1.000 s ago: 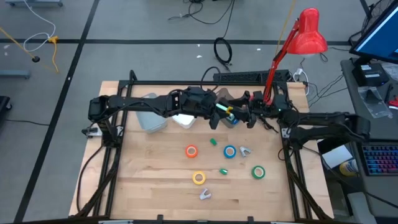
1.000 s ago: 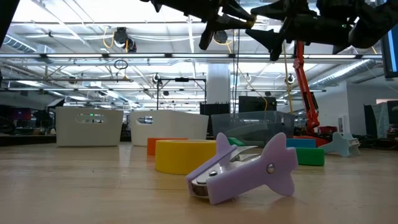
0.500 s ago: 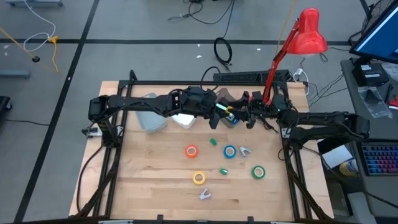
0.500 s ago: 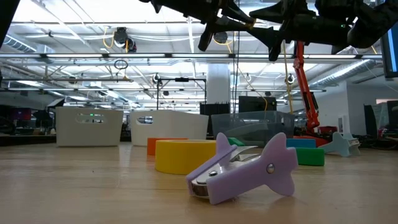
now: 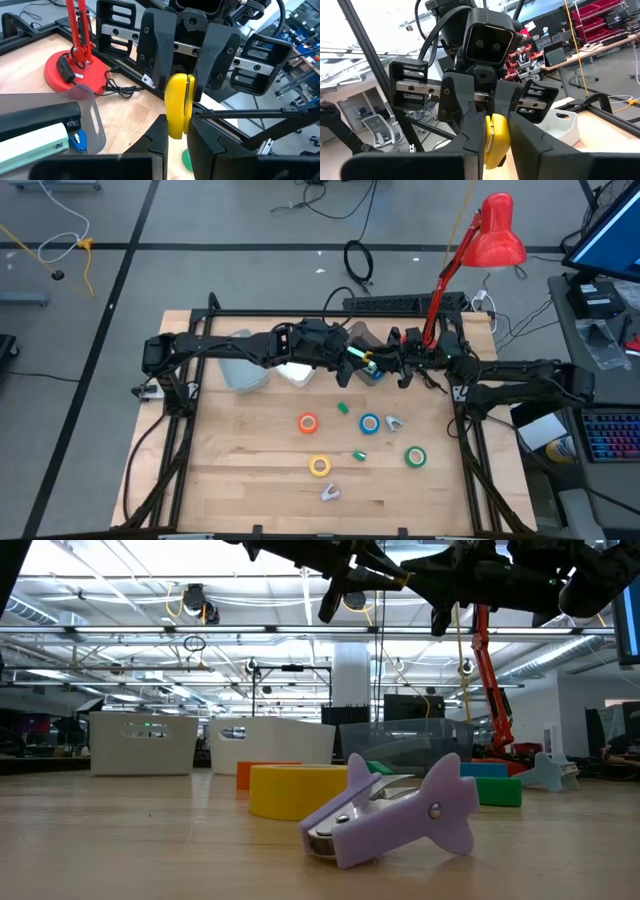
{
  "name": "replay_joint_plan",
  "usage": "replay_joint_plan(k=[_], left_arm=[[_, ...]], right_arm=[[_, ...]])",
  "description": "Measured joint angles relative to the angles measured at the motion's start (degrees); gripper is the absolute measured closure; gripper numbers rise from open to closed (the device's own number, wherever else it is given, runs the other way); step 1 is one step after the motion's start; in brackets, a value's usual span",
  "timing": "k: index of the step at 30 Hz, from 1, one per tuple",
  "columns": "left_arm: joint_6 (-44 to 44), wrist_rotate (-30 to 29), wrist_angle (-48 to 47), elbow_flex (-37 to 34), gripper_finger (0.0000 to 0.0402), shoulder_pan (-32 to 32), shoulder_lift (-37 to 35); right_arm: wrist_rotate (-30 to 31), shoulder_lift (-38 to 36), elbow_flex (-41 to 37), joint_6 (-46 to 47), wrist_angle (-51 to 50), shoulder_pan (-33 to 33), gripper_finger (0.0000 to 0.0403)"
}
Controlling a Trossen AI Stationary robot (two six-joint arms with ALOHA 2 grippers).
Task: Pick and place Stapler, Stapler remover, tape
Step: Put the yellow stapler into the black bin
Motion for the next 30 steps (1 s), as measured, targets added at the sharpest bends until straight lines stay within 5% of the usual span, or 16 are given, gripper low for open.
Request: replay_joint_plan(k=[12,23,30], left_arm=[[0.99,1.56,-0.5,0.0,0.0347,0.91,0.01],[3.26,3.18,-3.42,0.0,0.023,1.92,0.0],[5.72,8.13,-13.72,0.0,0.018,3.86,0.0]], right_arm=[[0.32,0.03,0.0,-0.08,-0.12,-0.03,0.0348],[1.83,0.07,0.0,-0.13,-0.3,-0.15,0.0348],[3.8,0.07,-0.02,-1.57,-1.45,-1.24,0.0348]])
